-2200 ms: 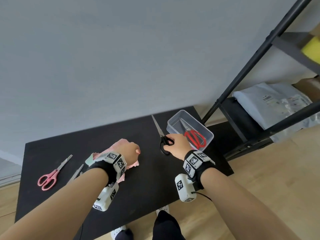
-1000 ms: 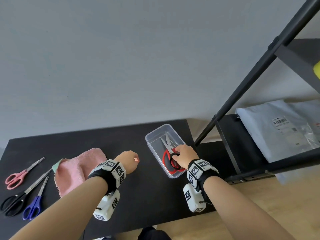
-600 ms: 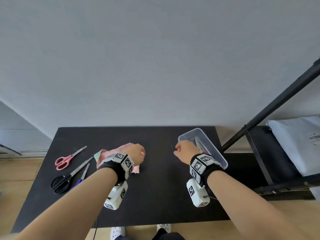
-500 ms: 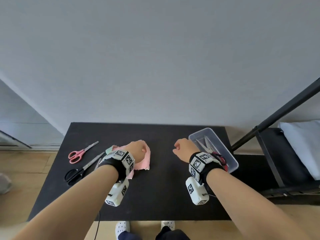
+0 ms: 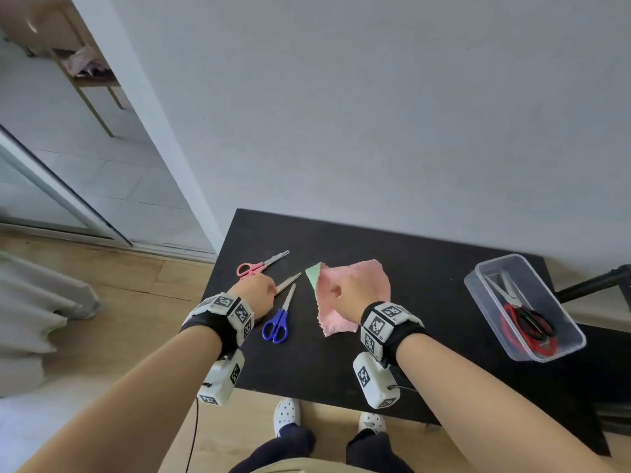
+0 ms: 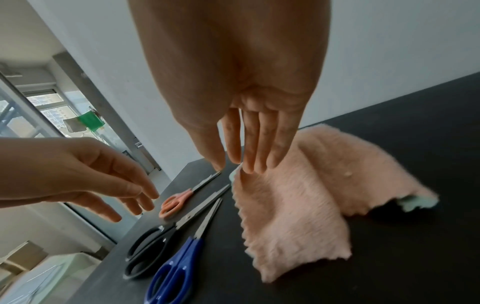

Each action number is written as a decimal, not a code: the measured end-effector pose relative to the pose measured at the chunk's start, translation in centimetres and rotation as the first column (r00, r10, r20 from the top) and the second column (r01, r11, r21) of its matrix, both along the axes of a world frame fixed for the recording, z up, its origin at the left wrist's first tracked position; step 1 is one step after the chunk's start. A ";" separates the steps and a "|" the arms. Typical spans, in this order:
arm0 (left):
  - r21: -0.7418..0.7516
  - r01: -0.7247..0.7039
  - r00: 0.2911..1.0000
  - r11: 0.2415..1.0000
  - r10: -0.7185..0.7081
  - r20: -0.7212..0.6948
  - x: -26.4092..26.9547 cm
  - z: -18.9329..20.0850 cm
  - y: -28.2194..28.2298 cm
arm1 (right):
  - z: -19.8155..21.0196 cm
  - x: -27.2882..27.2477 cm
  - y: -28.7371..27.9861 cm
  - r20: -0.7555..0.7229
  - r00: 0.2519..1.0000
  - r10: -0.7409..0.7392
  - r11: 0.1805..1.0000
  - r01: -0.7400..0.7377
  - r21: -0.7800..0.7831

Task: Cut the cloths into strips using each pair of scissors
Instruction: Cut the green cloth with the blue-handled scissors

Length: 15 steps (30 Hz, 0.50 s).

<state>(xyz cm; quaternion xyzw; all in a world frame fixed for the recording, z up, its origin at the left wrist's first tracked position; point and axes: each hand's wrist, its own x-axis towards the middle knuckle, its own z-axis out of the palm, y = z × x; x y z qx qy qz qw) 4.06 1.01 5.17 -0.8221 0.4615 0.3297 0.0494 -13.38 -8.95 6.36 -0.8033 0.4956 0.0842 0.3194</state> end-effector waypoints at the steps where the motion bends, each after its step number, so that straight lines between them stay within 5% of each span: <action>1: -0.004 -0.027 0.999 1.000 0.027 -0.027 0.6 -0.4 0.9 | -0.6 0.9 0.8 -0.009 1.000 0.017 0.996 -0.016 0.087; 7: -0.069 -0.185 0.966 0.980 0.168 -0.198 2.4 -4.4 4.7 | -4.8 4.9 4.1 -0.048 0.992 0.117 0.976 -0.106 0.190; 15: -0.122 -0.203 0.930 0.972 0.152 -0.335 1.3 -8.0 5.7 | -7.5 6.8 5.6 -0.195 0.972 0.131 0.980 -0.097 0.175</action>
